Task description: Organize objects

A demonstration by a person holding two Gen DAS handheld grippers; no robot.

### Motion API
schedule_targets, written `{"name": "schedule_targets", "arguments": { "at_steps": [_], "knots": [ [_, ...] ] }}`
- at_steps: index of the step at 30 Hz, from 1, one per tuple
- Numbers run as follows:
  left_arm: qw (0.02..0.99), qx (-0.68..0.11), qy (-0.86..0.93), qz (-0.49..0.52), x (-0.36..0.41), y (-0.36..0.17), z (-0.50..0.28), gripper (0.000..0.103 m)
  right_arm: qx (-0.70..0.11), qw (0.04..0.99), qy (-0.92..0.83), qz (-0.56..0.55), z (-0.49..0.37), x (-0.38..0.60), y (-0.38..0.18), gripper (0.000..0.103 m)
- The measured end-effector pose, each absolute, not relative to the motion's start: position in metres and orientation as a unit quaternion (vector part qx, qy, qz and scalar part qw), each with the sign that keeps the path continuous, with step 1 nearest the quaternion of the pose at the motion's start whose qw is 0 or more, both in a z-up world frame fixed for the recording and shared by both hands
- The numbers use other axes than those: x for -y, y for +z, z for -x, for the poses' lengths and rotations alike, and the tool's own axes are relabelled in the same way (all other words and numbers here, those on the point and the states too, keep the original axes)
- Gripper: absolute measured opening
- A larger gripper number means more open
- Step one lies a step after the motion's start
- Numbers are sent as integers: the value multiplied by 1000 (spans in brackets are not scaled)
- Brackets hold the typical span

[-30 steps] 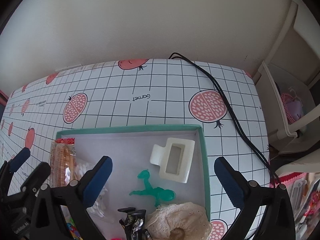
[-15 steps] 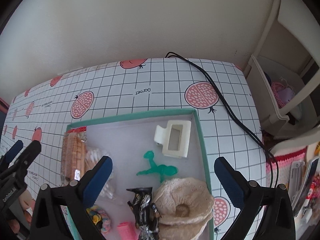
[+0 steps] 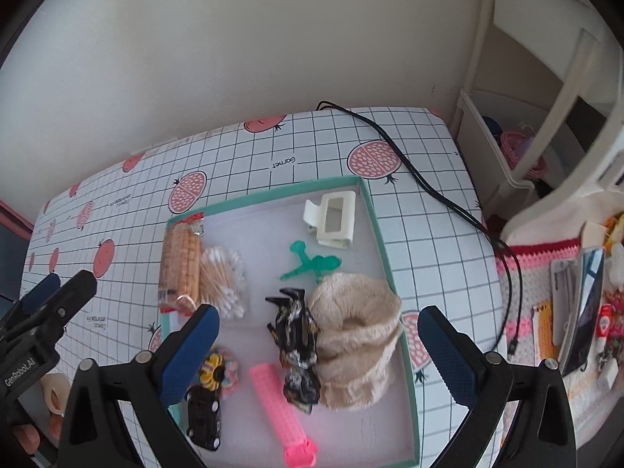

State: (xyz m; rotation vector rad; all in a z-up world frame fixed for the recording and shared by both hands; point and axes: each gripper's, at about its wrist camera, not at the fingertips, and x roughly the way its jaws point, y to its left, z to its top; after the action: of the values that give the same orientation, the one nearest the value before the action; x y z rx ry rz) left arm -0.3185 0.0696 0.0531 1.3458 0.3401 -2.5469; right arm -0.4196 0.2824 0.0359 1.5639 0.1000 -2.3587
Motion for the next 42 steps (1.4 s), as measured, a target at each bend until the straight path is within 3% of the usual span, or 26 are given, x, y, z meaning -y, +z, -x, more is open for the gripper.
{"name": "schedule_targets", "arguments": {
  "at_steps": [23, 42],
  "knots": [
    [178, -117, -883, -419, -98, 70, 166, 103, -13, 159, -822, -547, 281, -316, 50, 103],
    [196, -111, -862, -454, -111, 37, 87, 103, -14, 159, -826, -541, 198, -329, 27, 103]
  ]
}}
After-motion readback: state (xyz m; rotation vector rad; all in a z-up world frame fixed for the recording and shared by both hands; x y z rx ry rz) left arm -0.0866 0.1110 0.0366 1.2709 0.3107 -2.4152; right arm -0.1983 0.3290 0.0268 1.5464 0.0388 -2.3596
